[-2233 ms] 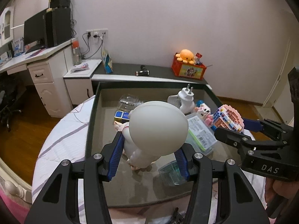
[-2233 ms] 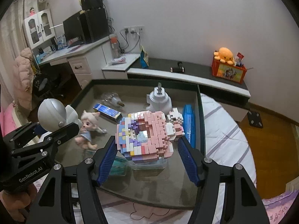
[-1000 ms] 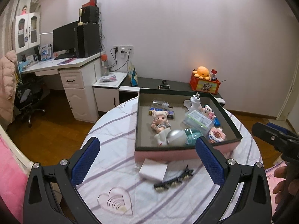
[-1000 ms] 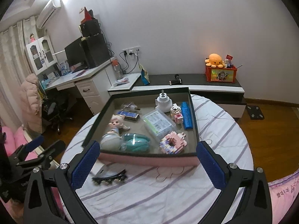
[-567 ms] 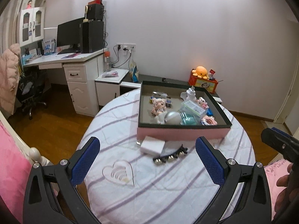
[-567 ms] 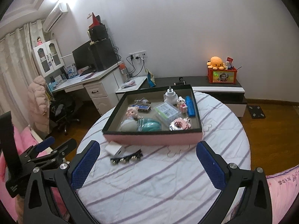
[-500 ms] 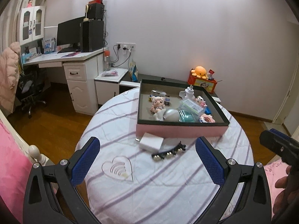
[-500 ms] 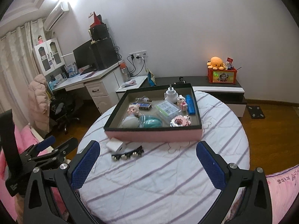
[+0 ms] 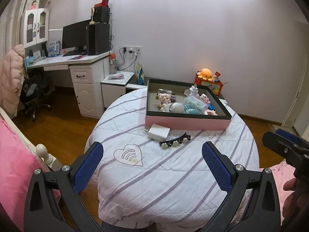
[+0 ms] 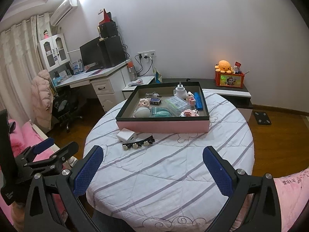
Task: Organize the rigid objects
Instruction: 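Withdraw both tools from the tray back over the bed, then grasp the white box with the left tool while the right tool grasps the black hair clip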
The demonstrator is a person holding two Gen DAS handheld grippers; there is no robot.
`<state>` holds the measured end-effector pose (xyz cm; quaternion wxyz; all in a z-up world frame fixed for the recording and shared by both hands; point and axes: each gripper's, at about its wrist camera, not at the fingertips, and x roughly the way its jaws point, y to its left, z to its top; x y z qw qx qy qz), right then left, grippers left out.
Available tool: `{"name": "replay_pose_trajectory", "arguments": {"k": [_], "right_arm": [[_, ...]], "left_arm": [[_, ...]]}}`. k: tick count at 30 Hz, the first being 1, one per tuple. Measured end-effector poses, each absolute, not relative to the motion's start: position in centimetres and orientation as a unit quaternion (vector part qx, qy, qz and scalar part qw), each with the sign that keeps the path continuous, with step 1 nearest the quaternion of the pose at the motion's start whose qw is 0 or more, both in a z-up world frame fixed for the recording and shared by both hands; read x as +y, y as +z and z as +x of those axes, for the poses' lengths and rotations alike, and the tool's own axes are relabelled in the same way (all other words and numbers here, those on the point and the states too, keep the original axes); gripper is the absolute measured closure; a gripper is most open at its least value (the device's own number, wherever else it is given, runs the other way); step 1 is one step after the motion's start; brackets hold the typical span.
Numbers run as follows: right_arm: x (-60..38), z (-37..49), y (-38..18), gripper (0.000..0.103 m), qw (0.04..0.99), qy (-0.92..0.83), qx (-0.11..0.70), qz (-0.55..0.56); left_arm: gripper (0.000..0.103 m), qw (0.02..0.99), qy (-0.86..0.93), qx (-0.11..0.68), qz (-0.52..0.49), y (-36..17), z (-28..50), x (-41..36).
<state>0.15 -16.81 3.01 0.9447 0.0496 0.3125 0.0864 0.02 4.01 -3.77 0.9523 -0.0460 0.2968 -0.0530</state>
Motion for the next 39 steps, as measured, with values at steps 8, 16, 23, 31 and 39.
{"name": "replay_pose_trajectory", "arguments": {"k": [8,16,23,31,39], "right_arm": [[-16.6,-0.3,3.2,0.000,0.945,0.085,0.313,0.045],[-16.3,0.0,2.8,0.000,0.942,0.083,0.323,0.038],[-15.9,1.6,1.5,0.000,0.934,0.085,0.344,0.030],[-15.3,4.6,-1.1,0.000,0.921,0.091,0.378,0.026],[-13.9,8.4,-4.6,0.000,0.902,0.104,0.417,0.022]], "left_arm": [[0.000,0.952,-0.046,0.299,-0.053,-4.2,-0.4,4.9],[0.000,0.948,-0.046,0.309,-0.054,-5.0,-0.1,5.0],[0.000,0.943,-0.046,0.326,-0.053,-6.4,1.0,5.0],[0.000,0.935,-0.042,0.349,-0.043,-8.3,3.1,5.0],[0.000,0.930,-0.043,0.365,-0.030,-9.8,6.1,5.1]]}}
